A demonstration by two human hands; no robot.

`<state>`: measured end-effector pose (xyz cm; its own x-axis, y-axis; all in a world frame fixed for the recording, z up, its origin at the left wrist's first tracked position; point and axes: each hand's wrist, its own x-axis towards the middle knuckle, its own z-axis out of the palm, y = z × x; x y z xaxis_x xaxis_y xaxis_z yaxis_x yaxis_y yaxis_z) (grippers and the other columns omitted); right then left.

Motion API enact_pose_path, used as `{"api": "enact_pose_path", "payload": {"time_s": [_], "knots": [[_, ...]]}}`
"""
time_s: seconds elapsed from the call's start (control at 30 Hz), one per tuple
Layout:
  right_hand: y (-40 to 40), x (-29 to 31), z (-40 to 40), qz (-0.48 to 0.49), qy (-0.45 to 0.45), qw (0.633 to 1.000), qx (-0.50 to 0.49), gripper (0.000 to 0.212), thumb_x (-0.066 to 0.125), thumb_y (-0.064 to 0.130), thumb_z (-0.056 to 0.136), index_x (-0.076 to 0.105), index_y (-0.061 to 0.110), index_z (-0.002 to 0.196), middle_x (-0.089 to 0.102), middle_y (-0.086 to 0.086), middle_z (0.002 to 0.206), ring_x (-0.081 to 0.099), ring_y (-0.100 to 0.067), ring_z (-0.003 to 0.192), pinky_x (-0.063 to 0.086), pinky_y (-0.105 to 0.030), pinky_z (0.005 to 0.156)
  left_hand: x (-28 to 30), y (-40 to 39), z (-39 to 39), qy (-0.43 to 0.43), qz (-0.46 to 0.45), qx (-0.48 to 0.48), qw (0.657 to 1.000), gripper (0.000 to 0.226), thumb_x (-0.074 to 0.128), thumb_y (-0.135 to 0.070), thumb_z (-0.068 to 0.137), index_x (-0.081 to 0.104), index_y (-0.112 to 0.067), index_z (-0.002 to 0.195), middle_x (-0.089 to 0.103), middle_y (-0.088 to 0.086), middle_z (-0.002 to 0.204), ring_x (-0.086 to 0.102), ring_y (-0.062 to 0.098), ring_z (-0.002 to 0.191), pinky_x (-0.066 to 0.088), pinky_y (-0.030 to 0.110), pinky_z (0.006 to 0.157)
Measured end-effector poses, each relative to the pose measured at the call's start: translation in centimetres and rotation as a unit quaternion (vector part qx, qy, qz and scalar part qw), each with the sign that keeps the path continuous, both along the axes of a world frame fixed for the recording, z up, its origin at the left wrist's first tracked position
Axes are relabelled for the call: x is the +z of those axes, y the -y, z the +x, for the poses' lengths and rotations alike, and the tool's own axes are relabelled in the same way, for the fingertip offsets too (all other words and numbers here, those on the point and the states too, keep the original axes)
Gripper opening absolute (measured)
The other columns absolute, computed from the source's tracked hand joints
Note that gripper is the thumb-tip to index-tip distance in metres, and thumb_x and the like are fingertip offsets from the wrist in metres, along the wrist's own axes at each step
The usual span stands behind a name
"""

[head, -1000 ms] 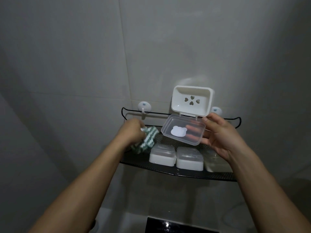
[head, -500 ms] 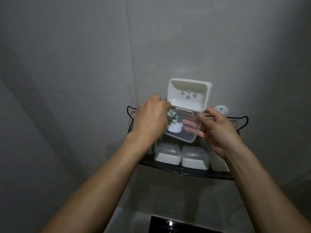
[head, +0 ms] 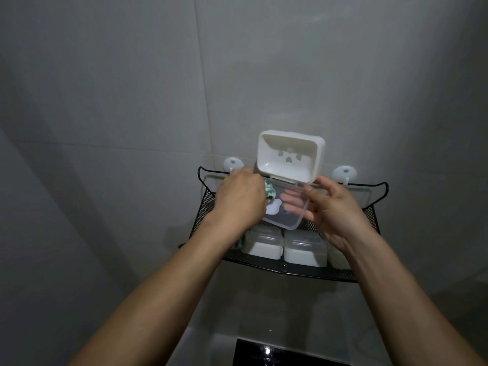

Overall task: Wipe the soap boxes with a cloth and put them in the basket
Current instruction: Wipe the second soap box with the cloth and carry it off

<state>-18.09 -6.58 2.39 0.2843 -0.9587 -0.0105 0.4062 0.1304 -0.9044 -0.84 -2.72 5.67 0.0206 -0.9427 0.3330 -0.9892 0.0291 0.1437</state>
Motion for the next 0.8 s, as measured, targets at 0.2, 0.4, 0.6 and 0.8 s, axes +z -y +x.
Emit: {"api": "enact_pose_path", "payload": {"time_s": [0.2, 0.4, 0.6, 0.8], "knots": [[0.0, -0.1, 0.8, 0.012, 0.0, 1.0, -0.005, 0.018, 0.04, -0.002, 0.103, 0.057, 0.001, 0.108, 0.072, -0.028, 0.1, 0.073, -0.038, 0.095, 0.062, -0.045, 0.079, -0.2, 0.1, -1.0, -0.031, -0.012, 0.006, 0.999, 0.012, 0.061, -0.02, 0.094, 0.064, -0.008, 0.092, 0.046, 0.003, 0.088, 0.059, 0.025, 0.082, 0.038, 0.034, 0.063], [0.4, 0.2, 0.8, 0.024, 0.032, 0.999, -0.007, 0.025, 0.042, -0.002, 0.102, 0.058, 0.003, 0.12, 0.071, -0.014, 0.096, 0.073, -0.017, 0.074, 0.063, -0.036, 0.072, 0.9, -0.8, -2.7, -0.049, 0.014, -0.12, 0.991, 0.03, 0.056, -0.025, 0.095, 0.066, -0.035, 0.122, 0.056, 0.007, 0.107, 0.057, 0.028, 0.104, 0.048, 0.041, 0.084], [0.3, 0.7, 0.1, 0.028, 0.035, 0.999, 0.0, 0.025, 0.042, -0.003, 0.102, 0.061, 0.007, 0.115, 0.072, -0.017, 0.098, 0.074, -0.021, 0.075, 0.062, -0.034, 0.062, 1.3, -0.9, -2.4, -0.058, 0.051, -0.17, 0.982, 0.039, 0.054, -0.017, 0.097, 0.064, -0.04, 0.127, 0.05, 0.001, 0.102, 0.052, 0.026, 0.108, 0.043, 0.039, 0.09], [0.6, 0.9, -0.3, 0.031, 0.02, 0.999, 0.007, 0.03, 0.035, -0.005, 0.103, 0.054, 0.0, 0.126, 0.074, -0.025, 0.097, 0.075, -0.03, 0.089, 0.062, -0.034, 0.065, 1.7, -1.1, -1.5, -0.009, 0.088, -0.224, 0.971, 0.043, 0.053, -0.008, 0.093, 0.073, -0.04, 0.113, 0.05, -0.004, 0.101, 0.045, 0.021, 0.107, 0.036, 0.041, 0.095]]}}
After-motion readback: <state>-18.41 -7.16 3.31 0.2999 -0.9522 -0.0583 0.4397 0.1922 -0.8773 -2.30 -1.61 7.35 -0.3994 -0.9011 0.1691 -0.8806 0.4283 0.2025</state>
